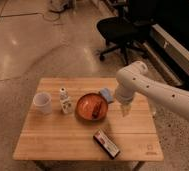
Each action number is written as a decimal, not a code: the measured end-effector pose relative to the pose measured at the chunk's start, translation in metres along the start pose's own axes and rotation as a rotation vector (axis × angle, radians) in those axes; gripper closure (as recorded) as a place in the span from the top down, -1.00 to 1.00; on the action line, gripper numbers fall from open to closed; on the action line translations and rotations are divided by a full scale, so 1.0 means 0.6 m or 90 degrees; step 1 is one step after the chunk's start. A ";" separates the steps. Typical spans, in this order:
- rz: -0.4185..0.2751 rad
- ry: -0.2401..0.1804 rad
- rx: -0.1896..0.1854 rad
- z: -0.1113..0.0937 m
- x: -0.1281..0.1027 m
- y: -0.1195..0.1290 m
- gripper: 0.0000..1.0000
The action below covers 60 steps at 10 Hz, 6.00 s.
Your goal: Push the eraser across the table
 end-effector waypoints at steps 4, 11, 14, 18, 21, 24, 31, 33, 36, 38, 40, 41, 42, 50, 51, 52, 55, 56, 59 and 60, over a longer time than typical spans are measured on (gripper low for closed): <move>-0.001 0.000 0.001 0.000 -0.001 -0.002 0.33; 0.000 0.000 0.001 0.000 0.000 -0.001 0.33; 0.000 0.000 0.001 0.000 0.000 0.000 0.33; 0.001 -0.001 0.000 0.002 0.000 0.000 0.33; 0.000 -0.001 0.000 0.002 0.000 0.000 0.33; 0.000 -0.001 0.000 0.002 0.000 0.000 0.33; -0.054 -0.065 -0.038 0.004 -0.097 0.092 0.33; -0.078 -0.079 -0.043 0.013 -0.133 0.130 0.33; -0.122 -0.073 -0.019 0.044 -0.183 0.148 0.33; -0.146 -0.067 -0.006 0.069 -0.211 0.154 0.33; -0.158 -0.066 -0.018 0.094 -0.231 0.172 0.33; -0.157 -0.069 -0.035 0.107 -0.237 0.187 0.24; -0.157 -0.075 -0.052 0.118 -0.244 0.198 0.06; -0.156 -0.168 -0.117 0.171 -0.282 0.205 -1.00; -0.157 -0.175 -0.119 0.172 -0.283 0.204 -1.00; -0.158 -0.178 -0.120 0.172 -0.282 0.203 -1.00; -0.163 -0.179 -0.113 0.168 -0.276 0.197 -1.00; -0.169 -0.173 -0.104 0.162 -0.274 0.191 -1.00; -0.175 -0.174 -0.092 0.141 -0.277 0.190 -1.00; -0.178 -0.177 -0.093 0.138 -0.280 0.194 -1.00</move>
